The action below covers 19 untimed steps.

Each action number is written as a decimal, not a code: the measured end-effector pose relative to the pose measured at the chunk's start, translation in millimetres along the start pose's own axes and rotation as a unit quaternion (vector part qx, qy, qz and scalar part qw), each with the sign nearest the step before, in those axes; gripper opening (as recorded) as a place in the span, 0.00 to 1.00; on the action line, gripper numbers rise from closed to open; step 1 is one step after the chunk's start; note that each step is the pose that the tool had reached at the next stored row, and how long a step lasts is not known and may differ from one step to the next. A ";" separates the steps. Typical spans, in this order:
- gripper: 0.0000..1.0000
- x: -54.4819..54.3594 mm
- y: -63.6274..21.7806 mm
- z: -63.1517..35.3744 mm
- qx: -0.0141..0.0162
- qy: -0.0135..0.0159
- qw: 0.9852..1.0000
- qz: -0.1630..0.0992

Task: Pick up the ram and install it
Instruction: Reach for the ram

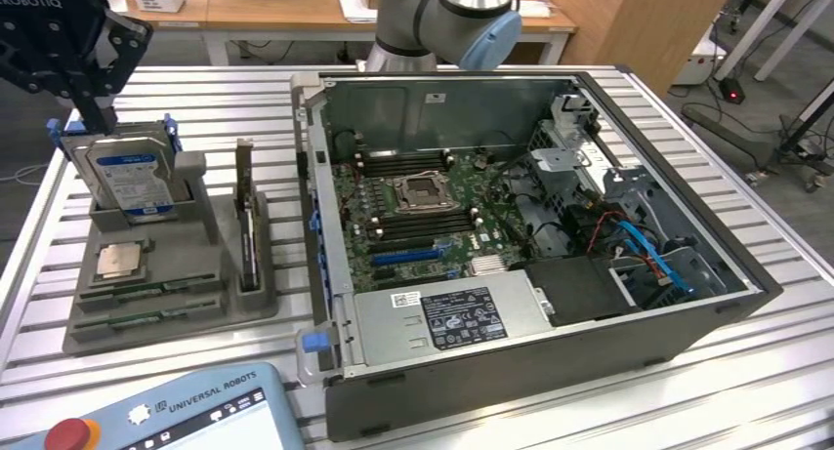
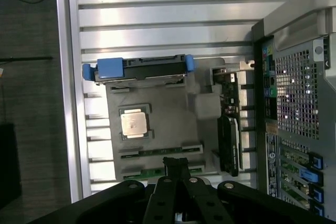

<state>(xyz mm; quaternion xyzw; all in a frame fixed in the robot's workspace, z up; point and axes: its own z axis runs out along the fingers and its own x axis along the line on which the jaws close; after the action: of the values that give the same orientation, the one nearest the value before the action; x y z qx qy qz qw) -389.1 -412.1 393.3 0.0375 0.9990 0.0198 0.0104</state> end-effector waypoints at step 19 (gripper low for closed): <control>0.10 -2.1 -7.5 -0.2 0.000 0.000 1.000 0.000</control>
<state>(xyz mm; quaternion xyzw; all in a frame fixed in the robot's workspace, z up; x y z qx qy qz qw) -387.6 -419.8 393.2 0.0375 0.9990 0.0199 0.0105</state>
